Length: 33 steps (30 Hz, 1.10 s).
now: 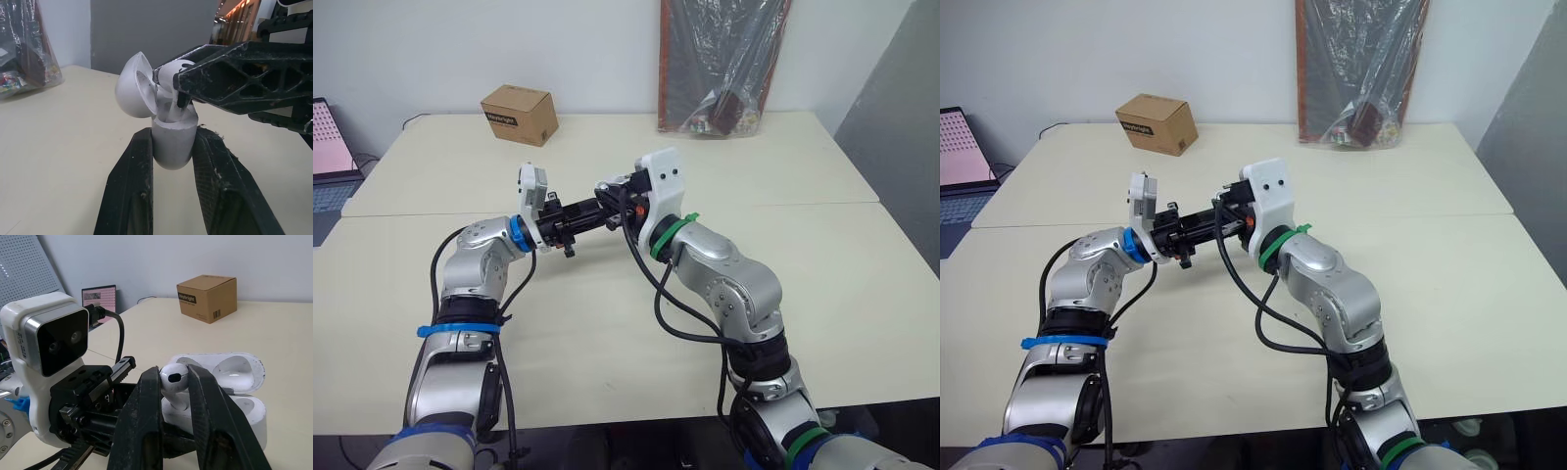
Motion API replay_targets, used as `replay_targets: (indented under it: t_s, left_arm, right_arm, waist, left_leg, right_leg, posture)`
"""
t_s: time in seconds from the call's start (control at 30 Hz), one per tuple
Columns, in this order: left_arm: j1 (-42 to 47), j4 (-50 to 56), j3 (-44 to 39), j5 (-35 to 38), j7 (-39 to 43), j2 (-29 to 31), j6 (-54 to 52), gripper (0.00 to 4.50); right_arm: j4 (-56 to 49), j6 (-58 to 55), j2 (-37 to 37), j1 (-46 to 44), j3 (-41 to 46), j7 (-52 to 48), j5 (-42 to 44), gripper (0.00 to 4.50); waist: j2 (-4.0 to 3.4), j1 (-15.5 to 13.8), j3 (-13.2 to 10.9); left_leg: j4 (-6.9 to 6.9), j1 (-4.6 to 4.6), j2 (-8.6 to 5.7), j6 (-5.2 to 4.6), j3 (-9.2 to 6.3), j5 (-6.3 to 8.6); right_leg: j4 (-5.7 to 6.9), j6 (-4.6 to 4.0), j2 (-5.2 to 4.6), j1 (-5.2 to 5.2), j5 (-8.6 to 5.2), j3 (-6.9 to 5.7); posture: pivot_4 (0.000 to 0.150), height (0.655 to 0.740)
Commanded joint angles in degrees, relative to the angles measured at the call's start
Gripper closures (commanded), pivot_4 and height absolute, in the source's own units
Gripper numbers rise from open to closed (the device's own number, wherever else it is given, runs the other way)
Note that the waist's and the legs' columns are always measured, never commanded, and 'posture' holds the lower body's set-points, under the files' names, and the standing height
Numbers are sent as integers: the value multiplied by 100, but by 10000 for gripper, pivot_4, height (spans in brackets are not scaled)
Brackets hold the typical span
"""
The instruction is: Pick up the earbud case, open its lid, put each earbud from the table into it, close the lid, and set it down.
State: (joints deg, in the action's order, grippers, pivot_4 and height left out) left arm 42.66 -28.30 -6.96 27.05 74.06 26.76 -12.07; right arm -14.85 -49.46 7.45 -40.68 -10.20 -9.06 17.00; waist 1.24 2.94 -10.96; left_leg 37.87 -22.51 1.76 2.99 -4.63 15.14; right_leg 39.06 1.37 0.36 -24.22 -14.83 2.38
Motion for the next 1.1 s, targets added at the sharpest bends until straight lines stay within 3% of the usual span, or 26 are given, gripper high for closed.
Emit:
replay_targets:
  t_s: [0.03,0.43,0.7,1.0,1.1]
  left_arm:
    - [64,571,-432,352,-291,-93,281,36984]
    - [-99,1102,-554,643,-557,-127,7,36984]
    - [-275,1210,-483,655,-444,12,-268,36984]
    - [-327,1255,-416,737,-330,97,-395,36984]
    - [-335,1191,-394,705,-288,153,-399,36984]
  right_arm:
    - [-91,-387,25,-28,-32,155,-15,41217]
    - [-257,-616,-73,-40,15,348,-33,41217]
    - [-425,-212,-100,17,-1,366,-103,13928]
    - [-545,48,-103,61,0,313,-64,13928]
    - [-941,330,-195,238,49,-174,320,13928]
  waist:
    - [0,-3,0]
    - [0,-2,0]
    - [0,11,0]
    - [-1,21,-1]
    - [-1,22,-1]
  left_leg:
    - [0,-1,0,0,0,0]
    - [0,-2,0,0,-1,0]
    - [-2,-2,0,0,-1,0]
    - [-5,-1,2,0,0,0]
    - [-5,-3,1,0,1,0]
  right_leg:
    - [-1,0,0,0,0,-1]
    - [-1,0,-1,0,0,-1]
    - [-3,0,-1,0,0,-1]
    - [-4,0,1,-2,0,-1]
    - [-5,0,0,-2,0,0]
  posture:
    - [1500,7400]
    - [1500,7400]
    - [1500,7400]
    - [1500,7400]
    - [1500,7400]
